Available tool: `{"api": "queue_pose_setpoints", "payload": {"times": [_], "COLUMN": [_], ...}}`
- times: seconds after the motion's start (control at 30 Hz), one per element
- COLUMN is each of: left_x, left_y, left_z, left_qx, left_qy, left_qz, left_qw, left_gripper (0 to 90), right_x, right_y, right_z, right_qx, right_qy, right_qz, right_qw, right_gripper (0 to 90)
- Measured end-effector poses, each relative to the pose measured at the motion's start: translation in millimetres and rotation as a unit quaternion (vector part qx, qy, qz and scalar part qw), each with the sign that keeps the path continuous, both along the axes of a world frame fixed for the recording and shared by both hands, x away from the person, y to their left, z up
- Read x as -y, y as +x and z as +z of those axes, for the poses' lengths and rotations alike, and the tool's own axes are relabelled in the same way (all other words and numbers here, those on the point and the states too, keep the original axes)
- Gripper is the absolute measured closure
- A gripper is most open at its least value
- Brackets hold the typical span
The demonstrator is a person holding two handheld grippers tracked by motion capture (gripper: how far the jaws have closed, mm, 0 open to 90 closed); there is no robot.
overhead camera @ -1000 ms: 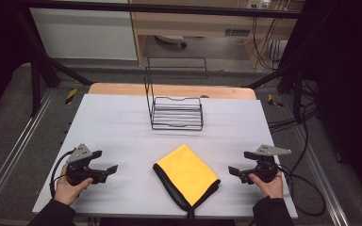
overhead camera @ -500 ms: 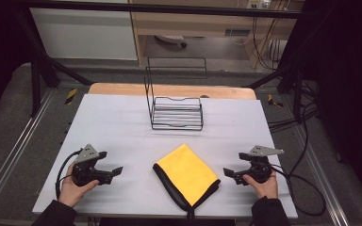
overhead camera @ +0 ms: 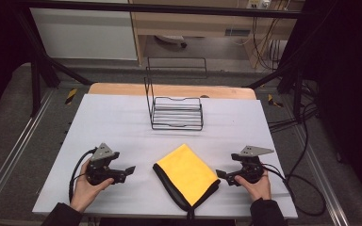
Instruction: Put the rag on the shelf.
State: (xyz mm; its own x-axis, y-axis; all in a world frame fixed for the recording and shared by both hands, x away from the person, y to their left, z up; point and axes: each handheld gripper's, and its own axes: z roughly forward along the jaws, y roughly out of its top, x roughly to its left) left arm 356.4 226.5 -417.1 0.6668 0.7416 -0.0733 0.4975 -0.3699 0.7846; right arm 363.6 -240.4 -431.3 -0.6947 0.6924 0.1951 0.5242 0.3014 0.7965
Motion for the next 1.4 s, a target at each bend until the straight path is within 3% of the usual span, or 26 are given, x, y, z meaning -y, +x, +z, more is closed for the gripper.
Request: {"api": "queue_pose_setpoints", "payload": {"times": [0.2, 0.3, 0.4, 0.43, 0.53, 0.63, 0.8, 1.1, 1.17, 1.23, 1.3, 1.4], "left_x": [24.2, 44.9, 55.4, 65.5, 73.4, 84.2, 86.7, 87.6, 88.8, 89.9, 92.4, 92.5], "left_y": [8.3, 16.0, 19.3, 23.2, 27.0, 32.1, 28.8, 26.6, 24.2, 23.1, 21.4, 21.5], "left_z": [5.9, 9.5, 9.2, 7.3, 3.6, -6.9, -16.2, -23.1, -24.2, -24.5, -24.2, -24.0], "left_qx": [-0.006, -0.015, -0.018, -0.021, -0.030, -0.053, -0.062, -0.082, -0.091, -0.092, -0.089, -0.097], "left_qy": [0.001, -0.008, -0.002, 0.011, 0.011, 0.017, 0.042, 0.027, 0.019, 0.019, 0.030, 0.027], "left_qz": [-0.006, -0.010, -0.012, -0.014, -0.013, -0.019, -0.027, -0.024, -0.022, -0.023, -0.021, -0.017], "left_qw": [1.0000, 0.9998, 0.9998, 0.9996, 0.9994, 0.9983, 0.9968, 0.9960, 0.9954, 0.9953, 0.9954, 0.9948], "left_gripper": [19.6, 23.3, 25.9, 27.2, 31.7, 35.1, 43.1, 54.5, 61.4, 65.6, 65.7, 66.6], "right_x": [-8.4, -11.9, -14.7, -15.8, -18.2, -23.6, -29.7, -33.8, -34.9, -35.9, -37.0, -37.8], "right_y": [0.0, -1.4, -2.2, -2.6, -3.7, -5.1, -6.8, -12.4, -11.5, -11.1, -10.6, -10.7], "right_z": [1.0, 1.5, 1.3, 1.2, 1.1, 0.3, -1.4, -7.5, -9.6, -11.4, -13.1, -14.2], "right_qx": [0.002, 0.003, 0.004, 0.004, 0.000, -0.005, -0.011, -0.027, -0.033, -0.039, -0.047, -0.051], "right_qy": [-0.004, -0.008, -0.012, -0.014, -0.015, -0.022, -0.036, -0.057, -0.062, -0.067, -0.073, -0.074], "right_qz": [0.000, 0.002, 0.004, 0.006, 0.006, 0.006, 0.005, 0.021, 0.026, 0.028, 0.031, 0.033], "right_qw": [1.0000, 1.0000, 0.9999, 0.9999, 0.9999, 0.9997, 0.9993, 0.9978, 0.9972, 0.9966, 0.9958, 0.9954], "right_gripper": [2.9, 3.4, 4.2, 4.8, 5.6, 8.4, 12.1, 34.4, 41.9, 44.5, 46.6, 50.5]}}
